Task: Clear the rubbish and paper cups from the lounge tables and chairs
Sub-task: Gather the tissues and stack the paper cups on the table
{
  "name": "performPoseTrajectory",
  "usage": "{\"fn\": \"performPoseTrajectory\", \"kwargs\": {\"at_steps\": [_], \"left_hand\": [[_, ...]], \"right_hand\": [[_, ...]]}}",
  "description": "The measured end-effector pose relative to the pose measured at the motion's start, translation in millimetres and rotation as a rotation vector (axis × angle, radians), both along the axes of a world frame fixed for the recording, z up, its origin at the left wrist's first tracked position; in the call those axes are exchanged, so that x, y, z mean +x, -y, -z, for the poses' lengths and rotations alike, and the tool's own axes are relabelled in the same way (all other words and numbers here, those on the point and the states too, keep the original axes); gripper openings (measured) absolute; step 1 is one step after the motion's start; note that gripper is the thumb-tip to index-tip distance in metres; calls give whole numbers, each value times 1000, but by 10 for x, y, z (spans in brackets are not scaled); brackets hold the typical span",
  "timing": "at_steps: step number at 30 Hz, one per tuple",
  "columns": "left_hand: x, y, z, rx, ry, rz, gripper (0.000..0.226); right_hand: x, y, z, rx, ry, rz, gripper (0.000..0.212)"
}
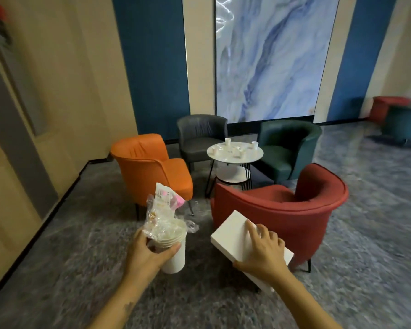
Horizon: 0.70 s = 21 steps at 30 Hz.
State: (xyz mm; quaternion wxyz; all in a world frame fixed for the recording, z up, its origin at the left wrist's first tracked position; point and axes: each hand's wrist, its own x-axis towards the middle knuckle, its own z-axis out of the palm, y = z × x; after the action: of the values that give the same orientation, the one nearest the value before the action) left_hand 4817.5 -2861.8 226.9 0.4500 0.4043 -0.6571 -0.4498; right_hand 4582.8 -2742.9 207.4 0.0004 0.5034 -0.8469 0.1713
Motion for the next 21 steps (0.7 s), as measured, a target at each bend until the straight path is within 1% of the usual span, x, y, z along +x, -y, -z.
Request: {"fn": "performPoseTrajectory", "kwargs": {"at_steps": [5, 9, 11, 15, 19, 21], "left_hand": [[-766, 1424, -164, -71, 30, 38, 73], [-1165, 2503, -274, -106, 62, 39, 70], [-1301, 3000, -221, -119, 105, 30, 70], [-1687, 4006, -119, -157, 131, 30, 68], [-2247, 5151, -92, -141, 87, 113, 71], [-2481, 5741, -111, -144, 93, 144, 73]], "right_hand": [[-706, 1455, -155, -41, -12, -5, 106], [-1201, 2537, -343, -86, -38, 21, 106], [-1362, 3026, -306, -89, -19, 14, 105], [-1695, 3935, -110, -58, -6, 22, 105], [-2104, 4946, 49, -44, -1, 98, 103], [-2305, 5461, 59, -32, 8, 139, 103]]}}
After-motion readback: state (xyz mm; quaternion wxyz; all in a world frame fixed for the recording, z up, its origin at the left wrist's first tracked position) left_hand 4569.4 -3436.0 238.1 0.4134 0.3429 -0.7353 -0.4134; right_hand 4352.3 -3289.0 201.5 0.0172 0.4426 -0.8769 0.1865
